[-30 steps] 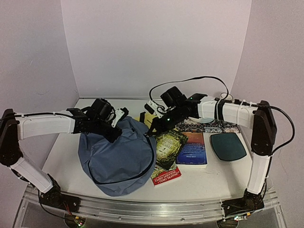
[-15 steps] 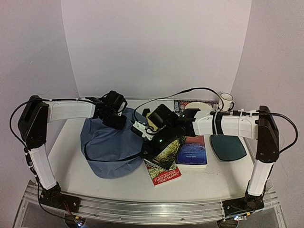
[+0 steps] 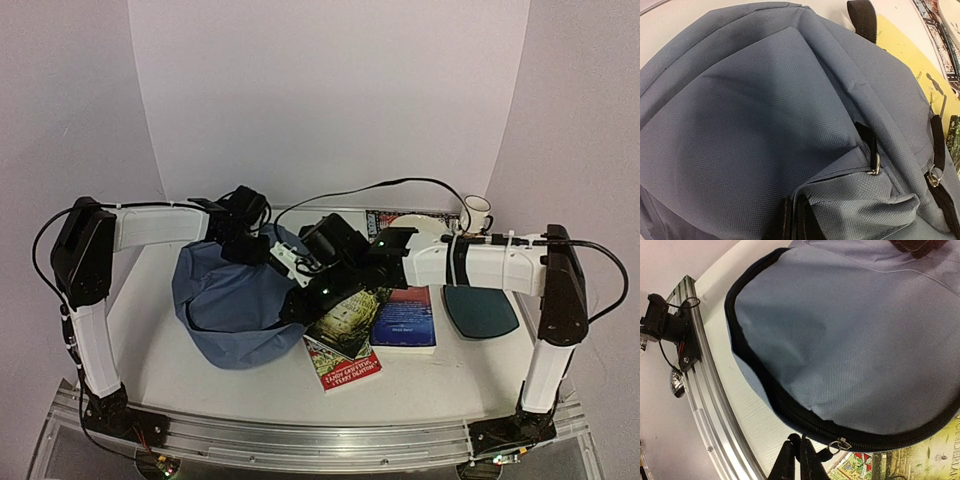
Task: Pack the student bag
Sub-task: Unzip the largest pocket of the student bag, then hold the largest pocket of the student bag.
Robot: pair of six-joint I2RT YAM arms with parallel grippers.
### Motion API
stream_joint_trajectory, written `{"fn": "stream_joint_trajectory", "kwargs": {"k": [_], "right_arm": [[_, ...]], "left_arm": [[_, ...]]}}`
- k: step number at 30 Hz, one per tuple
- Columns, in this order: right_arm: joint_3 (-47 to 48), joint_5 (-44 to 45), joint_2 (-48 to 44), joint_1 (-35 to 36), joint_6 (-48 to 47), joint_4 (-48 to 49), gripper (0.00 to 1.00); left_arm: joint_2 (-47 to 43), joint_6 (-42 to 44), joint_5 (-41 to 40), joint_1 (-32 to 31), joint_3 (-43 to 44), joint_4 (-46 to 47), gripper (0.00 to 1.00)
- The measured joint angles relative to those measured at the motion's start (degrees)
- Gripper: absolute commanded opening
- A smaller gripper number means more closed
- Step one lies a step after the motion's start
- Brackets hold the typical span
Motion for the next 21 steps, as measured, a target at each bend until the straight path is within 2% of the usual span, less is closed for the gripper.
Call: {"fn": "stream_joint_trajectory", "kwargs": {"k": [1, 5, 9, 11, 12, 15, 21], "right_arm": [[0.2, 0.6, 0.0, -0.1, 0.5, 0.0, 0.14], [0.4, 1.7, 0.0, -1.3, 1.8, 0.2, 0.32], [0.4, 1.6, -0.2, -3.7, 3.2, 0.2, 0.41], [-0.2, 1.5, -1.0, -6.1, 4.6, 0.3, 0.49], [-0.7, 1.2, -1.5, -7.2, 5.0, 0.3, 0.56], [-2.1, 0.6, -2.9, -10.3, 7.2, 0.3, 0.64], [-3.4, -0.7, -3.1, -12.8, 11.8, 1.7, 0.66]], "left_arm": [[0.0, 0.5, 0.0, 0.0, 0.0, 0.2, 0.16], [-1.9, 2.4, 0.0, 0.0, -1.9, 2.0, 0.37], [-5.7, 4.0, 0.3, 0.1, -3.6, 2.7, 0.5], [-9.0, 4.8, 0.8, 0.1, -4.4, 3.2, 0.53], [-10.9, 5.0, 1.3, 0.1, -5.0, 3.8, 0.54], [-15.6, 5.0, 3.2, 0.1, -6.9, 4.2, 0.57], [-21.4, 3.6, 8.8, -1.9, -10.8, 4.2, 0.6]]}}
